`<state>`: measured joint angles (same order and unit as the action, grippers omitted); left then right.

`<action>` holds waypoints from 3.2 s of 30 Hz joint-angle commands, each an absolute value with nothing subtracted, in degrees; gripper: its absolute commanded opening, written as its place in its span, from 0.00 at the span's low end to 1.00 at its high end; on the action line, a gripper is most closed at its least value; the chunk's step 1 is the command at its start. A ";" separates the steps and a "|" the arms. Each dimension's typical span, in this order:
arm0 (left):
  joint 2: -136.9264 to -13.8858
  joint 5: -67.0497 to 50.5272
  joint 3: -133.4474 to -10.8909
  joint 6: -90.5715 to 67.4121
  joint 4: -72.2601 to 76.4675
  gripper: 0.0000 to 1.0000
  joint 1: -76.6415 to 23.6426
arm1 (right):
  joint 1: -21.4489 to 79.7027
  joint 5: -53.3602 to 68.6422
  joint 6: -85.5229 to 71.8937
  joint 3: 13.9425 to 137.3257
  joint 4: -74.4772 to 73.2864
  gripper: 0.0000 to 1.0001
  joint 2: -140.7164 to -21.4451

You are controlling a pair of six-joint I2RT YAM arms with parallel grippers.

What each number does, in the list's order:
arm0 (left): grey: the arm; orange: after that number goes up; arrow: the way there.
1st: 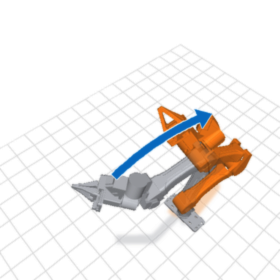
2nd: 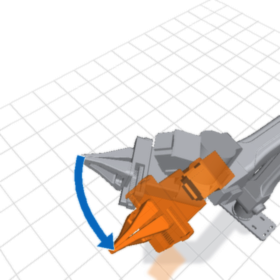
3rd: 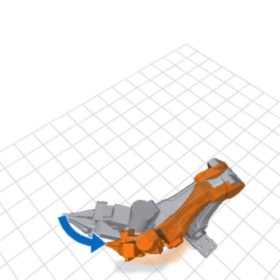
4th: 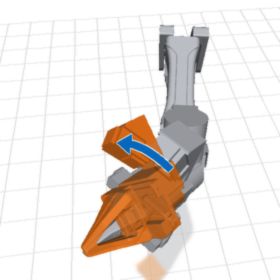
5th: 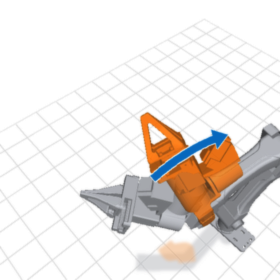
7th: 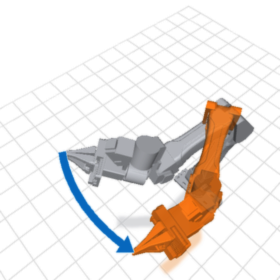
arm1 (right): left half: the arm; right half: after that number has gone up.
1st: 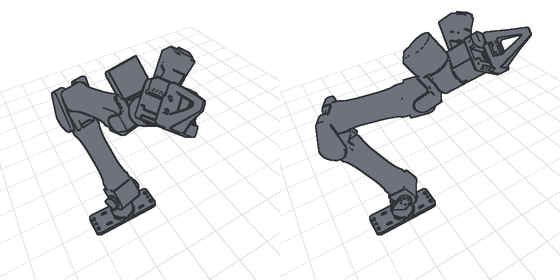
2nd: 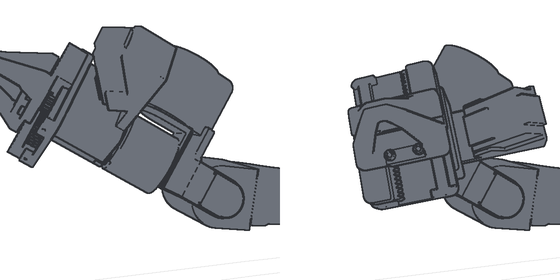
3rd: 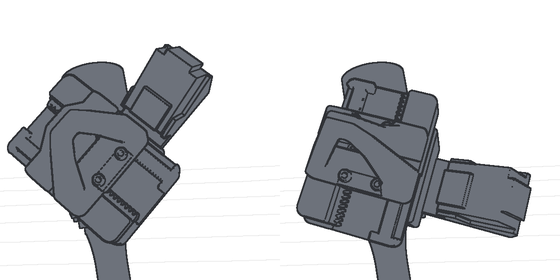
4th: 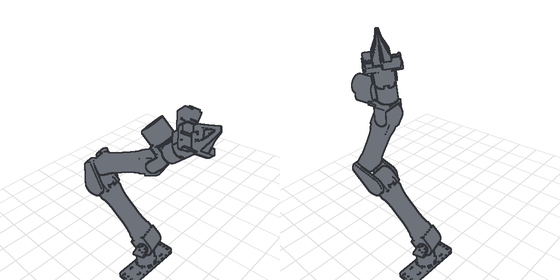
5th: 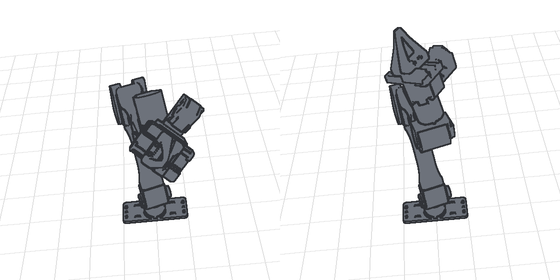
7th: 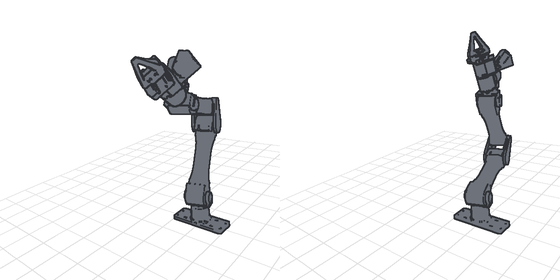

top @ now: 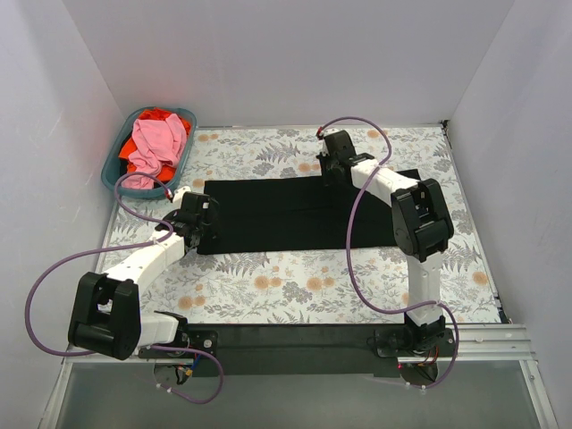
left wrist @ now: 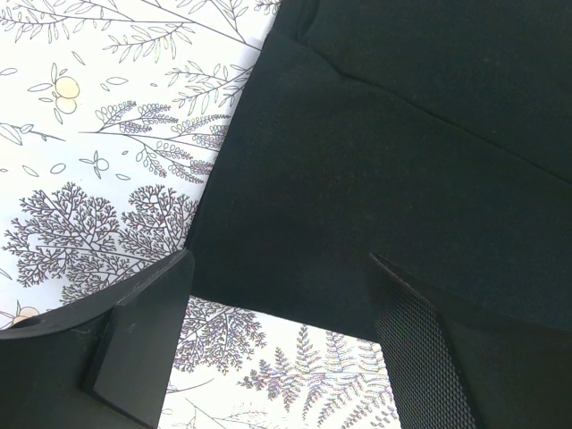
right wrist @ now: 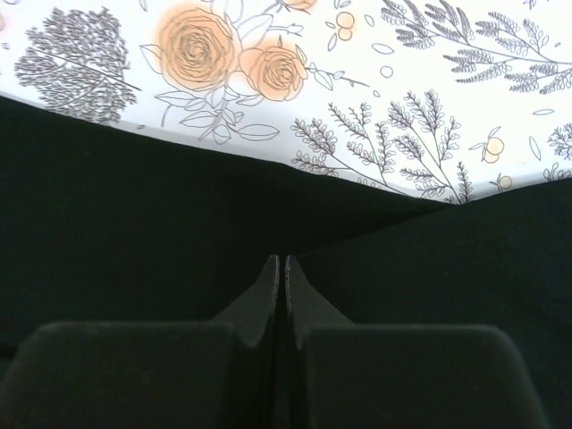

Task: Fold and stack the t-shirts
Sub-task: Fold the tshirt

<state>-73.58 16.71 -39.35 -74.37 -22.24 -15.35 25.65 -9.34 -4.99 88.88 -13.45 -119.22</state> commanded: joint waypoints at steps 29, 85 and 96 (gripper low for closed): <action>-101.75 -7.37 -71.09 -79.62 -14.42 0.71 -26.45 | 7.75 7.99 7.03 91.75 -11.60 0.37 -117.42; -137.99 -9.93 -104.94 -88.42 -0.26 0.08 -36.12 | 2.02 16.35 6.15 103.01 -11.34 0.01 -131.13; -134.65 -10.37 -102.22 -78.06 3.42 0.00 -36.83 | 1.23 14.68 4.13 100.55 -9.32 0.01 -126.57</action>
